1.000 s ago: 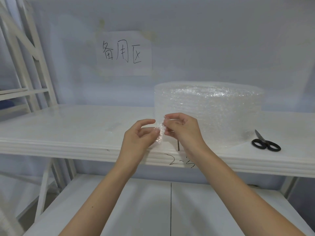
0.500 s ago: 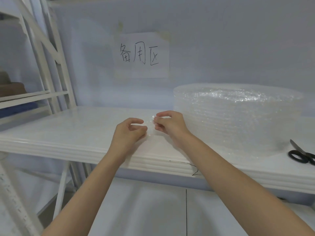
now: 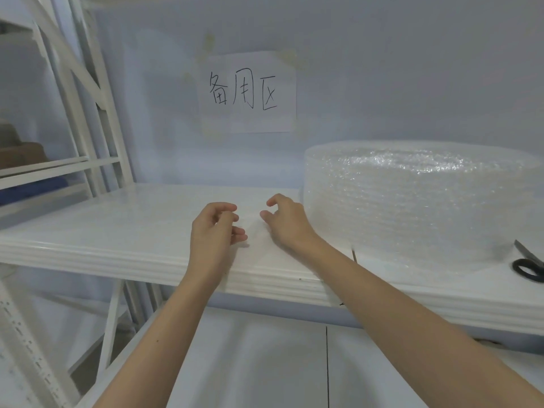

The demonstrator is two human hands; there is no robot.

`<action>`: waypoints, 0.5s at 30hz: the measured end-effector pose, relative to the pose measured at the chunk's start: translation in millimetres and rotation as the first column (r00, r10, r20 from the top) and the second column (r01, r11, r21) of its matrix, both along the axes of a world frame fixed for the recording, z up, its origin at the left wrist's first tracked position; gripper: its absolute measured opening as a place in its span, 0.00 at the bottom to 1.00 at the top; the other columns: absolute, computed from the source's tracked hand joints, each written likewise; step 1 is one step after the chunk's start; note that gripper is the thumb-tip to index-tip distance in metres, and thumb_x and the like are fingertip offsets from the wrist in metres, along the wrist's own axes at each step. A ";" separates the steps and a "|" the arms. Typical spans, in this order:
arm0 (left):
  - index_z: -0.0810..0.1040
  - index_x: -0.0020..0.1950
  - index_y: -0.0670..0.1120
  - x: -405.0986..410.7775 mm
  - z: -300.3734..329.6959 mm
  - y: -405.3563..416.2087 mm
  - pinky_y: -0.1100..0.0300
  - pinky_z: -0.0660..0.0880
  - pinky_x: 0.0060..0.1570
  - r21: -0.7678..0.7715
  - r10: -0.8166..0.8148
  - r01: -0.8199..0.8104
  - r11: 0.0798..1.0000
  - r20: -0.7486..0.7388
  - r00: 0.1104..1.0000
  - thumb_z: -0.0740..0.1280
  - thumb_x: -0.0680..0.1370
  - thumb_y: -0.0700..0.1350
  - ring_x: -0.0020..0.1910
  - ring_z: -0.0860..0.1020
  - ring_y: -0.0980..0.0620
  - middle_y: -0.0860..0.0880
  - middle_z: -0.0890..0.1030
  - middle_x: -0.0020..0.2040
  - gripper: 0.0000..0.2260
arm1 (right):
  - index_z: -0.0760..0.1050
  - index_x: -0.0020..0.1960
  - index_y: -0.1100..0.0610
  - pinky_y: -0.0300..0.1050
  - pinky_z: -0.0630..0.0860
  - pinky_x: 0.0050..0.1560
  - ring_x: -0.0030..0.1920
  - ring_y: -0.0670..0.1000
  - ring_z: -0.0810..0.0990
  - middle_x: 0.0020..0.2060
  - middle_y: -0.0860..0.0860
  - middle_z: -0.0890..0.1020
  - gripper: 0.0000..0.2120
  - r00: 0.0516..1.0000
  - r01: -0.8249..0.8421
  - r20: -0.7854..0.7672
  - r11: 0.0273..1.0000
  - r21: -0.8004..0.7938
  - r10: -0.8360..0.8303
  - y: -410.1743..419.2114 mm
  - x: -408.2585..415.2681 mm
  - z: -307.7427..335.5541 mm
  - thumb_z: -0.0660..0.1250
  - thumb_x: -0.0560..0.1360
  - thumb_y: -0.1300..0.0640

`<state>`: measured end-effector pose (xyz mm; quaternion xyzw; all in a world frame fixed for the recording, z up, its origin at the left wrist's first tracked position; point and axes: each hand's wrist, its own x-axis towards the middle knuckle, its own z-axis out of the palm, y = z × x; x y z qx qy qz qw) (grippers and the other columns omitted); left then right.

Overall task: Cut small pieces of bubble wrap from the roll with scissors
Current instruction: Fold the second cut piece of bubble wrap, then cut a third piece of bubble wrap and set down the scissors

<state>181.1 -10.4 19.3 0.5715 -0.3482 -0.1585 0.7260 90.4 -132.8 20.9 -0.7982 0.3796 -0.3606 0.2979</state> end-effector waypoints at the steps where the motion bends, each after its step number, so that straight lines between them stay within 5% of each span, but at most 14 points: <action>1: 0.79 0.54 0.42 -0.2 -0.1 0.3 0.62 0.79 0.34 0.002 0.000 0.000 1.000 0.008 1.000 0.59 0.79 0.36 0.34 0.79 0.48 0.45 0.78 0.46 0.10 | 0.71 0.65 0.58 0.46 0.72 0.48 0.48 0.56 0.78 0.58 0.59 0.78 0.16 1.000 0.001 -0.014 1.000 -0.023 -0.002 5.7 -4.2 1.1 0.61 0.80 0.53; 7: 0.79 0.53 0.43 -4.2 3.4 1.2 0.60 0.79 0.37 0.045 -0.060 0.060 0.997 0.019 0.998 0.62 0.80 0.43 0.35 0.79 0.49 0.45 0.80 0.47 0.08 | 0.75 0.61 0.54 0.44 0.71 0.53 0.56 0.52 0.77 0.58 0.51 0.79 0.14 0.997 -0.027 -0.079 0.981 -0.192 0.012 56.6 -59.8 9.6 0.57 0.80 0.50; 11: 0.80 0.51 0.44 -16.3 8.7 2.0 0.55 0.80 0.42 0.099 -0.126 0.118 0.988 0.081 0.989 0.64 0.80 0.50 0.40 0.79 0.49 0.47 0.82 0.49 0.11 | 0.78 0.54 0.48 0.36 0.75 0.38 0.36 0.49 0.81 0.46 0.39 0.81 0.07 0.978 0.063 0.204 0.986 -0.155 -0.030 97.5 -135.5 11.7 0.63 0.78 0.52; 15: 0.80 0.50 0.48 -56.0 10.4 1.5 0.56 0.80 0.45 0.151 -0.257 0.229 0.962 0.210 0.943 0.66 0.79 0.51 0.39 0.80 0.55 0.50 0.83 0.48 0.08 | 0.77 0.45 0.43 0.43 0.75 0.35 0.33 0.52 0.79 0.43 0.37 0.80 0.08 0.868 0.366 0.422 0.912 -0.186 -0.262 107.4 -216.9 8.0 0.67 0.76 0.58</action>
